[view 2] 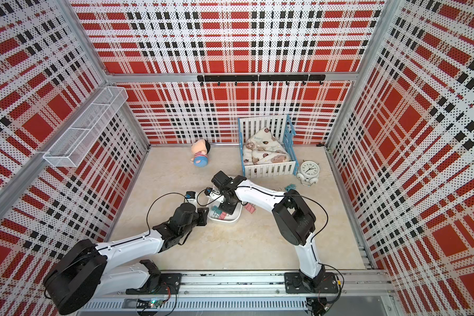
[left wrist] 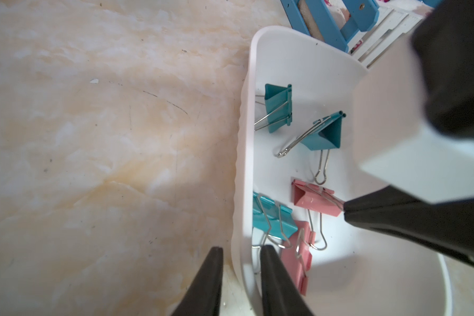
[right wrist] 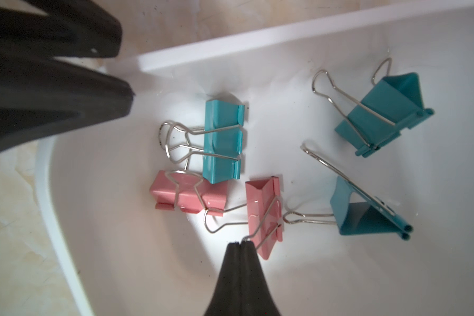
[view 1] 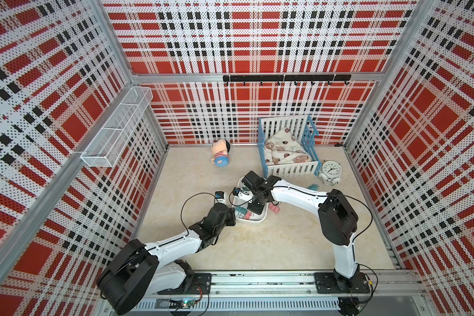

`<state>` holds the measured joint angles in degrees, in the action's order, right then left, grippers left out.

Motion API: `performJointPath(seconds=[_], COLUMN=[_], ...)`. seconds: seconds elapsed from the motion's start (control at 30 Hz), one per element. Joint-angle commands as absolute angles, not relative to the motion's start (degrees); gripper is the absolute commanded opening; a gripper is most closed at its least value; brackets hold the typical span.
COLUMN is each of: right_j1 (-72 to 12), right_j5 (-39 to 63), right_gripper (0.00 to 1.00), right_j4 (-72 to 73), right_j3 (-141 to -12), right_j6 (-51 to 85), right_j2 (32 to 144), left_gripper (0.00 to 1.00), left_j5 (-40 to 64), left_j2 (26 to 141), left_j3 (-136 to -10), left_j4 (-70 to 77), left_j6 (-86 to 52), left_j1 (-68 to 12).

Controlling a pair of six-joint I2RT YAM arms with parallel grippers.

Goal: Take out the binder clips from the storage box
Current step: Pick up the binder clip from the storage box.

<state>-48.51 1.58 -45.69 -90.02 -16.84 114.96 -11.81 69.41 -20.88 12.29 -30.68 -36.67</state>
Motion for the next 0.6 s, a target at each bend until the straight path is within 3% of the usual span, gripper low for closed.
performJointPath(seconds=[0.0,0.57], right_j1=[-48.52,-44.29], right_j5=[0.04,-7.82], right_gripper=[0.01,0.0], right_j4=[-45.46,-48.23], right_j3=[-89.16,-87.85], right_j6=[-16.7,-16.13], right_j2=[114.29,100.38], left_gripper=[0.31,0.31], left_j5=[-11.53,-11.53], left_j2=[69.61,69.43], left_j3=[-20.26,-20.3], left_j4=[12.01,12.22], left_j6=[-30.76,-30.37], left_j1=[-36.32,-36.3])
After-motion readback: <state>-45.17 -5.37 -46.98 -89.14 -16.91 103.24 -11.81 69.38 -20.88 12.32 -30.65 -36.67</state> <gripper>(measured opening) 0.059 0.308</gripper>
